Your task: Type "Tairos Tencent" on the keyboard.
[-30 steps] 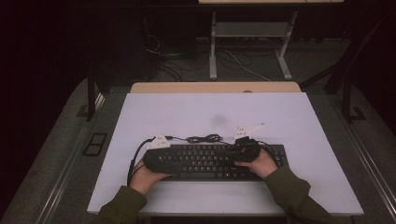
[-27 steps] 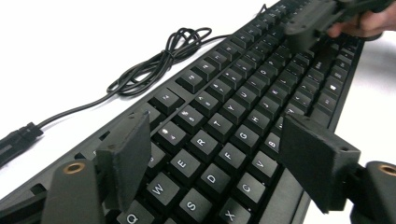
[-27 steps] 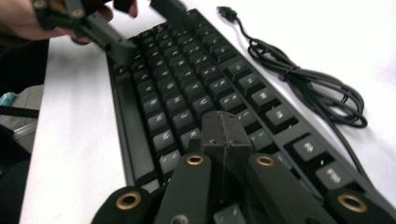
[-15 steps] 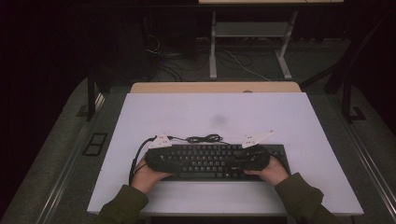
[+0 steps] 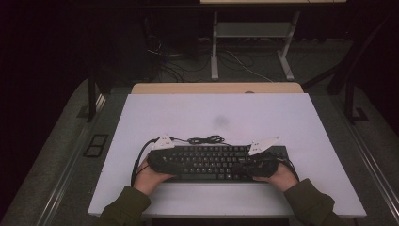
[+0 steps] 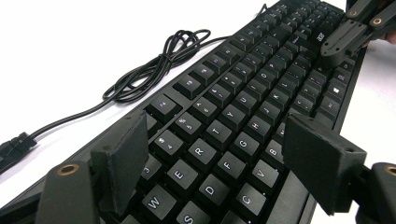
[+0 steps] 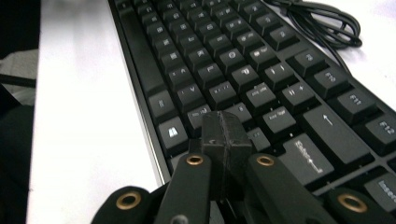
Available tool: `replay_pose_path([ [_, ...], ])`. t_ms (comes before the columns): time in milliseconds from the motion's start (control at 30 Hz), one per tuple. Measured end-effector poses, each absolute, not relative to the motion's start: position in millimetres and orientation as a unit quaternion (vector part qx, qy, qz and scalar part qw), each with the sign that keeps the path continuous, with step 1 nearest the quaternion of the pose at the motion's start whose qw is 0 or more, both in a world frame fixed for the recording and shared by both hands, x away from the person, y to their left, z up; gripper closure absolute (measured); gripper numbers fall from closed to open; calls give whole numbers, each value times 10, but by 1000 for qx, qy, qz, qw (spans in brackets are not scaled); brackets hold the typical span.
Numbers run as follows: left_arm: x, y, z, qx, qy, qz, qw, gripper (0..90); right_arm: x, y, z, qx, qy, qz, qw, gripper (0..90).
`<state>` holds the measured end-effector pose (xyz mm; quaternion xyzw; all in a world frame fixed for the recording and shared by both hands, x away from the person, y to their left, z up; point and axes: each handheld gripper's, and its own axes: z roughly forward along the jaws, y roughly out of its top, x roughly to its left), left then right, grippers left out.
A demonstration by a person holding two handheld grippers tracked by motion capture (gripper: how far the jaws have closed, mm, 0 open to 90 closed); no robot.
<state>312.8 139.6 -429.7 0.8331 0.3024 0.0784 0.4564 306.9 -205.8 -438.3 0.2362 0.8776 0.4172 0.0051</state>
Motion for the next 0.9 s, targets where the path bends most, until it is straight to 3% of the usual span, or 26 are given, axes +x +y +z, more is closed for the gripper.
replay_pose_path([
  [533, 3152, 1351, -4302, 835, 300, 78, 455, 256, 3060, -2048, -4416, 227, 881, 414, 13, 893],
  [733, 3186, 1300, -4297, 837, 297, 77, 453, 442, 3058, -2047, -4416, 227, 881, 414, 13, 893],
  [900, 3222, 1247, -4299, 842, 289, 70, 450, 678, 3056, -2046, -4415, 228, 881, 414, 13, 892],
])
